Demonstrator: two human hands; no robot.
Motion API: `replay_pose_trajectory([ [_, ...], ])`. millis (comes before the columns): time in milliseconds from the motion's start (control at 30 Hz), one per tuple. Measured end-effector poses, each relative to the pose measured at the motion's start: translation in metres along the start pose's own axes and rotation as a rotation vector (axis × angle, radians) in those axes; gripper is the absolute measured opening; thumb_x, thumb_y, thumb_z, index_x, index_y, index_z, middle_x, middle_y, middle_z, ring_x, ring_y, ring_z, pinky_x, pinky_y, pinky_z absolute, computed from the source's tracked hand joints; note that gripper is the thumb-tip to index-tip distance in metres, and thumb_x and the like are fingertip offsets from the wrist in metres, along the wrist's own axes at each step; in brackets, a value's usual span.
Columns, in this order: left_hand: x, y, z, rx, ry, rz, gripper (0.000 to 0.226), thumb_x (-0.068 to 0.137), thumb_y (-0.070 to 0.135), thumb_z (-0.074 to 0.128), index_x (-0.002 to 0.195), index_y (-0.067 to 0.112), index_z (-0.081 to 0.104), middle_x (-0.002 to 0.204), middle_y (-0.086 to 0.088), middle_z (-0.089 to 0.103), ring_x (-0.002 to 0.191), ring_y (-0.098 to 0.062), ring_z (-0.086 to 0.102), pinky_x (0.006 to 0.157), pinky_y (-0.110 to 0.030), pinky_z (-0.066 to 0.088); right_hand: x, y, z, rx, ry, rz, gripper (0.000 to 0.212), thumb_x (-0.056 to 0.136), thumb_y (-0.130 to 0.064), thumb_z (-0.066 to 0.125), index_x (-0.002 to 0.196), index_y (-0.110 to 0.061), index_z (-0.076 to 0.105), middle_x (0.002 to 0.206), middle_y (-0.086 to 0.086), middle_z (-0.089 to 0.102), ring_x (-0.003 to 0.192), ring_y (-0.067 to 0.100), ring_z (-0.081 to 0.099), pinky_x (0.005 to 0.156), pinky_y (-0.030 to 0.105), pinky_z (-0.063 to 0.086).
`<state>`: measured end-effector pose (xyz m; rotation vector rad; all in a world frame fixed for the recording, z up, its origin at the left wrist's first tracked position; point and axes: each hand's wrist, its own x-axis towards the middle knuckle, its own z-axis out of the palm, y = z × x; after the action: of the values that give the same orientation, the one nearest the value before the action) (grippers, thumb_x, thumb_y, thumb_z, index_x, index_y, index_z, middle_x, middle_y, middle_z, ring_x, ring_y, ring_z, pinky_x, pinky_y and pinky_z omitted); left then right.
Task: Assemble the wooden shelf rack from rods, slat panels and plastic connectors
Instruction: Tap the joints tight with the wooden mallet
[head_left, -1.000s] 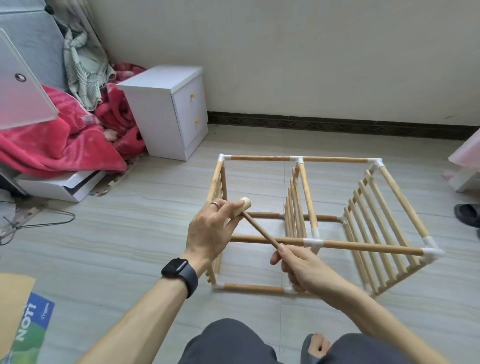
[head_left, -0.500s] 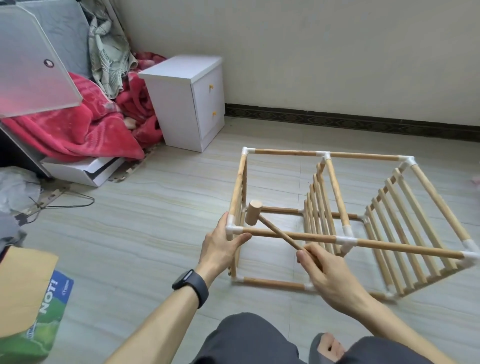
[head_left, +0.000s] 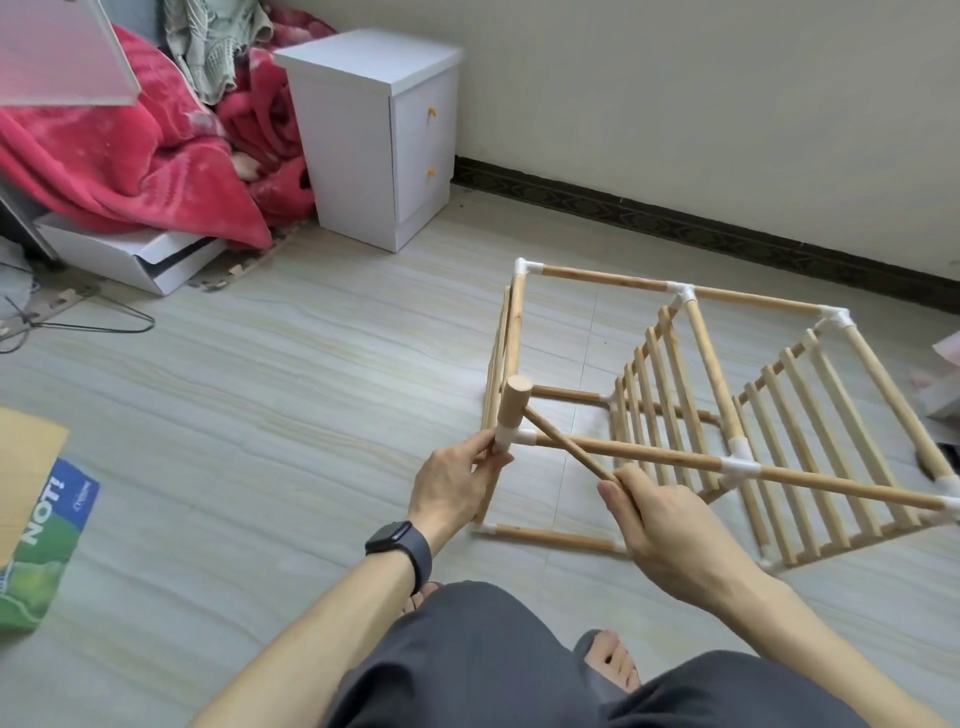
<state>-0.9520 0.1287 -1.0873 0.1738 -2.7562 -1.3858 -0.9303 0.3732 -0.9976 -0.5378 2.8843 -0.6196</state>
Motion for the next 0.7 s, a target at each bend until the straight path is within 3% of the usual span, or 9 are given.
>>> replay_pose_trajectory([
  [67,0.001,-0.002,0.000,0.032,0.006,0.025,0.026,0.097,0.051,0.058,0.122,0.047,0.061,0.095,0.010,0.076,0.087,-0.018,0.070,0.071,-0.037,0.055,0.000,-0.005,-0.007,0.016,0.063,-0.090,0.030,0.101,-0.051,0.033,0.087,-0.029,0.048,0.059,-0.003,0.056,0.050,0.017,0.053,0.051,0.045,0.048],
  [200,0.001,-0.003,0.001,0.064,0.013,0.071,0.032,0.098,0.052,0.054,0.126,0.039,0.062,0.090,0.004,0.076,0.084,-0.022,0.070,0.067,-0.038,0.054,-0.008,-0.012,-0.008,0.227,0.386,-0.261,0.020,0.107,-0.040,0.037,0.093,-0.029,0.045,0.052,-0.006,0.045,0.041,0.017,0.046,0.035,0.025,0.035],
  [267,0.001,-0.004,0.000,0.069,0.014,0.074,0.030,0.098,0.052,0.055,0.125,0.039,0.063,0.090,0.004,0.076,0.080,-0.024,0.069,0.066,-0.037,0.054,-0.010,-0.012,-0.003,0.086,0.320,-0.237,0.017,0.107,-0.043,0.032,0.092,-0.036,0.035,0.050,-0.007,0.043,0.038,0.015,0.045,0.034,0.020,0.032],
  [333,0.001,-0.005,0.000,0.085,0.013,0.077,0.027,0.099,0.050,0.055,0.122,0.038,0.063,0.089,0.004,0.076,0.075,-0.025,0.067,0.064,-0.036,0.053,-0.014,-0.006,0.003,-0.172,0.099,-0.167,0.024,0.104,-0.052,0.025,0.086,-0.036,0.029,0.054,-0.005,0.049,0.040,0.012,0.047,0.038,0.025,0.038],
  [367,0.002,-0.006,0.000,0.092,0.014,0.084,0.027,0.099,0.050,0.055,0.121,0.038,0.063,0.088,0.004,0.076,0.071,-0.023,0.065,0.062,-0.035,0.052,-0.013,-0.001,0.004,-0.175,0.092,-0.161,0.027,0.103,-0.053,0.025,0.086,-0.034,0.031,0.055,-0.004,0.050,0.041,0.012,0.046,0.038,0.027,0.038],
  [467,0.002,-0.007,0.000,0.107,0.025,0.115,0.030,0.099,0.051,0.054,0.124,0.036,0.063,0.086,0.004,0.076,0.059,-0.016,0.055,0.058,-0.029,0.045,-0.015,0.000,-0.001,-0.046,0.303,-0.245,0.026,0.107,-0.042,0.031,0.092,-0.025,0.042,0.051,-0.006,0.043,0.034,0.012,0.039,0.031,0.026,0.034],
  [600,0.002,-0.008,0.003,0.132,0.042,0.110,0.027,0.099,0.052,0.053,0.119,0.036,0.062,0.082,0.004,0.075,0.064,-0.020,0.060,0.057,-0.029,0.042,-0.013,-0.002,-0.001,-0.265,0.127,-0.182,0.029,0.104,-0.050,0.022,0.089,-0.029,0.035,0.054,-0.004,0.048,0.039,0.012,0.045,0.036,0.026,0.037],
  [700,0.002,-0.008,0.002,0.127,0.047,0.130,0.029,0.099,0.051,0.054,0.122,0.035,0.063,0.082,0.003,0.075,0.062,-0.019,0.060,0.055,-0.027,0.038,-0.011,-0.008,-0.004,-0.006,0.342,-0.273,0.022,0.108,-0.042,0.030,0.094,-0.028,0.040,0.053,-0.010,0.042,0.039,0.018,0.044,0.034,0.019,0.030],
])
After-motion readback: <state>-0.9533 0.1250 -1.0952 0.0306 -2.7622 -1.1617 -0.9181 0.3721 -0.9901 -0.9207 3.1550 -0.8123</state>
